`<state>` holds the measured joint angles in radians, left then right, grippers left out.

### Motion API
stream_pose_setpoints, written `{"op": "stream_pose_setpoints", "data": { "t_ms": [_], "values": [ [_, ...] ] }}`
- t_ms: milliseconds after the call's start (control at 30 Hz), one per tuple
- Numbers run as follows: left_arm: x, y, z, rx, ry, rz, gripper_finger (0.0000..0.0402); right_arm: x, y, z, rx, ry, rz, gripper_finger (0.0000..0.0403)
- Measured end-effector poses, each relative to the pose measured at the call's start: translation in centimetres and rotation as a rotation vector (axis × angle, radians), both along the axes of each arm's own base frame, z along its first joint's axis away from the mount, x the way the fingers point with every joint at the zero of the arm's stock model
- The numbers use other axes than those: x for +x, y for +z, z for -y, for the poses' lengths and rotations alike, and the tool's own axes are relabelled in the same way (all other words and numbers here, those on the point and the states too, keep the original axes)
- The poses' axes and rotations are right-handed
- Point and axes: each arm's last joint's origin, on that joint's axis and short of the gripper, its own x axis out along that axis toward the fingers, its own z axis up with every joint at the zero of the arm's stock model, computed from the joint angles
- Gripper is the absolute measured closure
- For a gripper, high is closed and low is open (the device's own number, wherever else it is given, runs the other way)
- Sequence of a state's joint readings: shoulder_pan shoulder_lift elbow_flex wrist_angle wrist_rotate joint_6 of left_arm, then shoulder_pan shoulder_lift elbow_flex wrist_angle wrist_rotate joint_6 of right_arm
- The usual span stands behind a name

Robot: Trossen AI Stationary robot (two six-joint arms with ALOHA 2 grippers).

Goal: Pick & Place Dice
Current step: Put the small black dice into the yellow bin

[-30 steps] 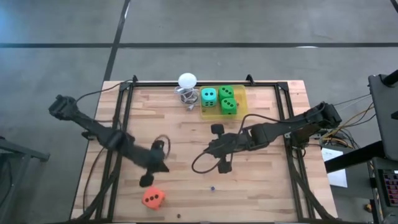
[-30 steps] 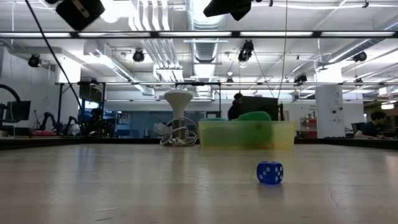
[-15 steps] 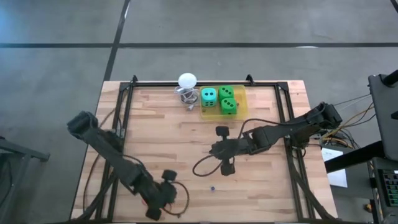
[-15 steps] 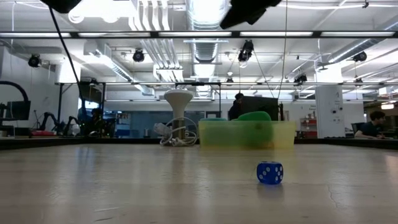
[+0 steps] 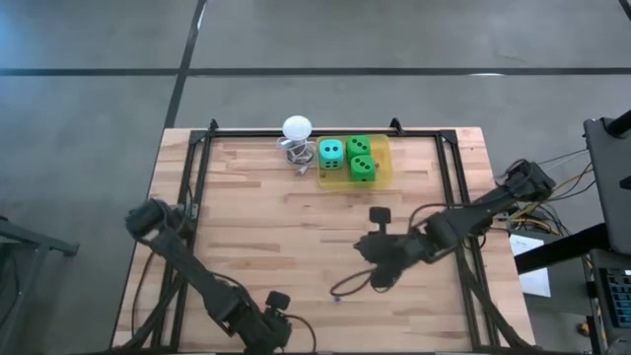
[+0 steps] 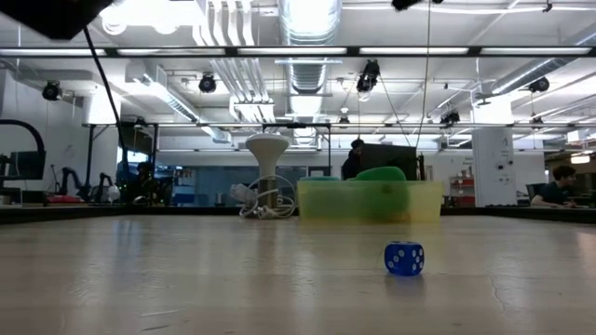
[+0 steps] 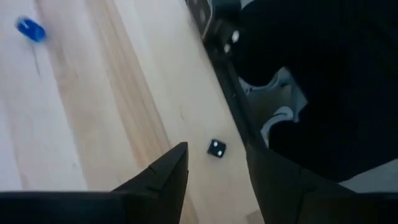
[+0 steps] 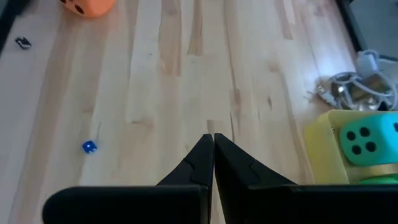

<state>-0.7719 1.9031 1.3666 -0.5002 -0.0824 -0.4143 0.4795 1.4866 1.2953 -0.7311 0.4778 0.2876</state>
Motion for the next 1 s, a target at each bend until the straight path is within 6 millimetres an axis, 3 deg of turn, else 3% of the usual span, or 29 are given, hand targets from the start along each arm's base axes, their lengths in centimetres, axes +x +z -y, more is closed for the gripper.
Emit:
{"op": "stream_pose_setpoints", "data": {
  "t_ms": [300, 767, 1000],
  "values": [
    [-0.2, -2.3, 1.0, 0.027, 0.008, -0.044, 0.0233, -2.7, 1.6, -1.0, -0.007, -0.037, 0.113, 0.0394],
    [0.0, -4.0, 1.1, 0.082, -0.014, -0.051, 0.0237, -3.5, -0.5, -0.6, -0.017, -0.076, 0.104, 0.0394],
    [0.3, -3.8, 1.6, 0.053, -0.029, -0.001, 0.0239, -3.6, -0.9, -0.5, -0.011, -0.077, 0.112, 0.0394]
  ]
}}
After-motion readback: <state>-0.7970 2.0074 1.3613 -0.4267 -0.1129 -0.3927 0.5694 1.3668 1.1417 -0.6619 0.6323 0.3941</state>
